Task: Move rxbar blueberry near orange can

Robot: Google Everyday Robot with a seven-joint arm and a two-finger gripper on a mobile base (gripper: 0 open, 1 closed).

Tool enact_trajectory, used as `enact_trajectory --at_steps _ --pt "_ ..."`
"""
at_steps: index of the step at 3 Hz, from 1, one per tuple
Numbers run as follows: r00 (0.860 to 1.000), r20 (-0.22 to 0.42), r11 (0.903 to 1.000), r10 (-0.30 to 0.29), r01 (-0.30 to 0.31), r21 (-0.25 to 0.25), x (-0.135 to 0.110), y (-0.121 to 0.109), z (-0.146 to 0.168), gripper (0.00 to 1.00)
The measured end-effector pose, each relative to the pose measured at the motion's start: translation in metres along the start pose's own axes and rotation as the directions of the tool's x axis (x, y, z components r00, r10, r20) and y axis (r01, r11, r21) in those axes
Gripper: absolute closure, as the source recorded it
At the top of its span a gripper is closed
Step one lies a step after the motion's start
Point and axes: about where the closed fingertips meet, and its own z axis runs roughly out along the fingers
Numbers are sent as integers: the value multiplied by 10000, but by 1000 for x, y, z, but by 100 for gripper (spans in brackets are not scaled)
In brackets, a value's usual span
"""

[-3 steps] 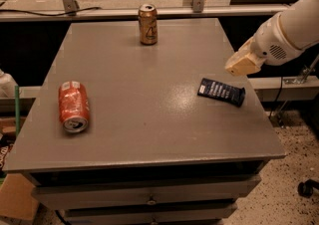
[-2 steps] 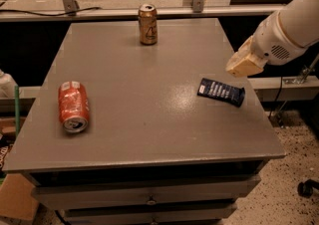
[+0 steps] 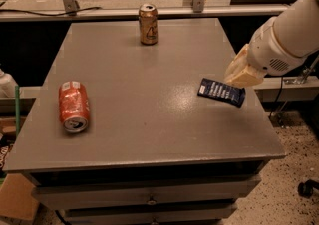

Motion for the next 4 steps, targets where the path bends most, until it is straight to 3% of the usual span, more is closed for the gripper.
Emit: enact_trajectory --at_steps 1,2,4 --pt "9998 -3 9998 -179 179 71 -6 2 3 15" --pt "9997 123 9997 -217 216 133 -11 -2 5 0" --pt "9994 310 9998 -145 149 -151 -17 -5 25 0"
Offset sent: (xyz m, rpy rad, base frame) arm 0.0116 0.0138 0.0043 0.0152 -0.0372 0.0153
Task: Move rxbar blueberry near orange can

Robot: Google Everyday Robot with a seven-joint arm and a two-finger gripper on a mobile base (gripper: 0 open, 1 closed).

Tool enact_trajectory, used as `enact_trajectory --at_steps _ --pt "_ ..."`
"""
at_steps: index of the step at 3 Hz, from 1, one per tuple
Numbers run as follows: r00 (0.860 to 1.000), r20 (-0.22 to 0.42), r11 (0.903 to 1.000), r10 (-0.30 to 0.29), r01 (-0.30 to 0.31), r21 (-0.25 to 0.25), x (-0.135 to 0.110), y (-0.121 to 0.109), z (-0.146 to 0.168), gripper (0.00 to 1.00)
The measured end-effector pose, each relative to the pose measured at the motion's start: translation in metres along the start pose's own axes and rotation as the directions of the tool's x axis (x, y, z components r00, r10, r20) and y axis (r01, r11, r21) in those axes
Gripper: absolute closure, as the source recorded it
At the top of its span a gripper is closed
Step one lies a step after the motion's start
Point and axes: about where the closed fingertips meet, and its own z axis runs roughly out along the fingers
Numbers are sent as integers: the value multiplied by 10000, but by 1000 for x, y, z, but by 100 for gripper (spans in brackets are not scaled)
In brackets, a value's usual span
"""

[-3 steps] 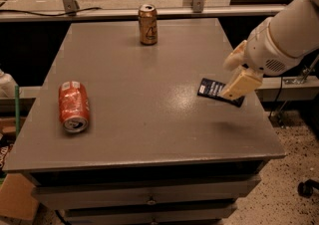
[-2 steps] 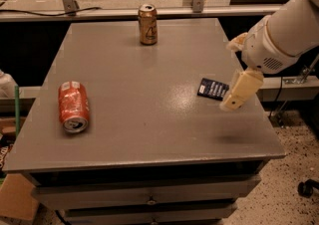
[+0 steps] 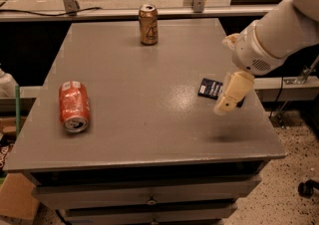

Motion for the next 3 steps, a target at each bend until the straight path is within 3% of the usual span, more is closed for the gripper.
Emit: enact_trajectory --at_steps 3 --pt "9892 -321 9873 1430 -1449 -656 50 -24 41 0"
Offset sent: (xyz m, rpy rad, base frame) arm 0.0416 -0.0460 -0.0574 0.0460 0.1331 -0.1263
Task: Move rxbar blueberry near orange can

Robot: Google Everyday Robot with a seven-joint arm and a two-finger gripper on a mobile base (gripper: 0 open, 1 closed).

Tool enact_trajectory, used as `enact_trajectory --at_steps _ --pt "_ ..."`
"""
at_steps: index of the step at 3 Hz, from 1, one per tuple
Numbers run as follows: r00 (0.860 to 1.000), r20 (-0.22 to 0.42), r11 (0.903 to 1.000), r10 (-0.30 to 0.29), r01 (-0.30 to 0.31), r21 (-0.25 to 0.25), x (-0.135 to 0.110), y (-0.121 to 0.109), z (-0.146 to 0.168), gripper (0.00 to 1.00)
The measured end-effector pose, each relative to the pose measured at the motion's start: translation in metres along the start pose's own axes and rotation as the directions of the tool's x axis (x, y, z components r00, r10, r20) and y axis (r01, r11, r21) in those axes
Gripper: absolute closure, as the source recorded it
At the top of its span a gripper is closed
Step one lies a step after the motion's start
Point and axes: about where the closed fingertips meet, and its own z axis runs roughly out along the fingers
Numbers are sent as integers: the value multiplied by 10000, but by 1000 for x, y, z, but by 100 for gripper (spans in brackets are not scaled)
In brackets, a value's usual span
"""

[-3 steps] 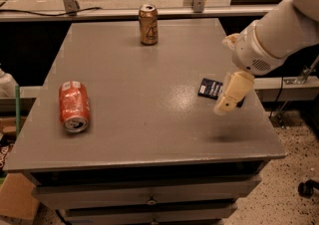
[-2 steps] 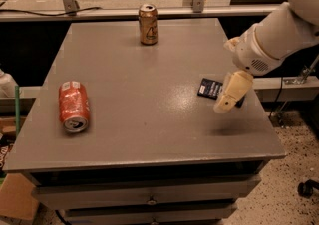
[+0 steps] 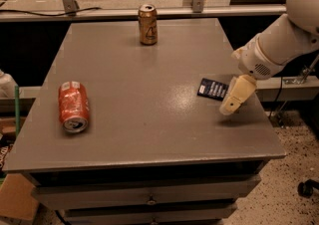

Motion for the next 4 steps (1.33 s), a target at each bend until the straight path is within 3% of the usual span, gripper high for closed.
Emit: enact_trajectory --at_steps 1,4 --pt "9997 -136 9994 216 -220 -254 11 1 12 16" --pt "9982 -299 9975 513 -527 -467 15 1 15 85"
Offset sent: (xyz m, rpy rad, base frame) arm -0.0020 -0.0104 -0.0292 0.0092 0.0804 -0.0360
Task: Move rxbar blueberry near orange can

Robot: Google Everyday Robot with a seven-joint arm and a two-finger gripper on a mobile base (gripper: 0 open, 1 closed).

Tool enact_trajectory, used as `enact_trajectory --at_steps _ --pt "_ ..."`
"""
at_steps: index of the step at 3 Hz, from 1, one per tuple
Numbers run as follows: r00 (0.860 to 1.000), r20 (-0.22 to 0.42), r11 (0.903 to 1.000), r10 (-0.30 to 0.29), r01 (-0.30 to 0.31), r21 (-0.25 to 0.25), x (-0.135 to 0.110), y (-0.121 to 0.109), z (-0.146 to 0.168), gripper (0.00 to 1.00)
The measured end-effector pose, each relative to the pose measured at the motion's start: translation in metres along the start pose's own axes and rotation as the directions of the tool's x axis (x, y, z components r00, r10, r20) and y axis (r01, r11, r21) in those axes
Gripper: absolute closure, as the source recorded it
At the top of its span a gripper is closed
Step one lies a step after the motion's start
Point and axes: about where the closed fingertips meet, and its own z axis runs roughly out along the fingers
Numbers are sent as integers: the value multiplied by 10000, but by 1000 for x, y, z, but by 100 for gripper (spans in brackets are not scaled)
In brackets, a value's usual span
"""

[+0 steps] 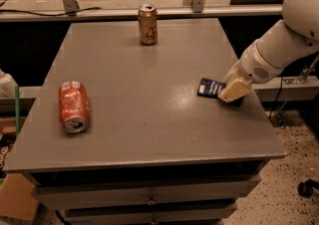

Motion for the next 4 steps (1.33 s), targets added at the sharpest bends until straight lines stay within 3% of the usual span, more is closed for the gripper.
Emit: enact_trajectory --at_steps 1,2,3,4 --pt "10000 -3 10000 0 0 0 0 0 -1 100" --pt "10000 -30 9999 87 -87 59 -10 3 -11 100" --pt "9994 324 9996 -110 101 262 -47 -1 -31 100" --pt "9994 324 9996 -111 102 261 -47 -1 -31 100"
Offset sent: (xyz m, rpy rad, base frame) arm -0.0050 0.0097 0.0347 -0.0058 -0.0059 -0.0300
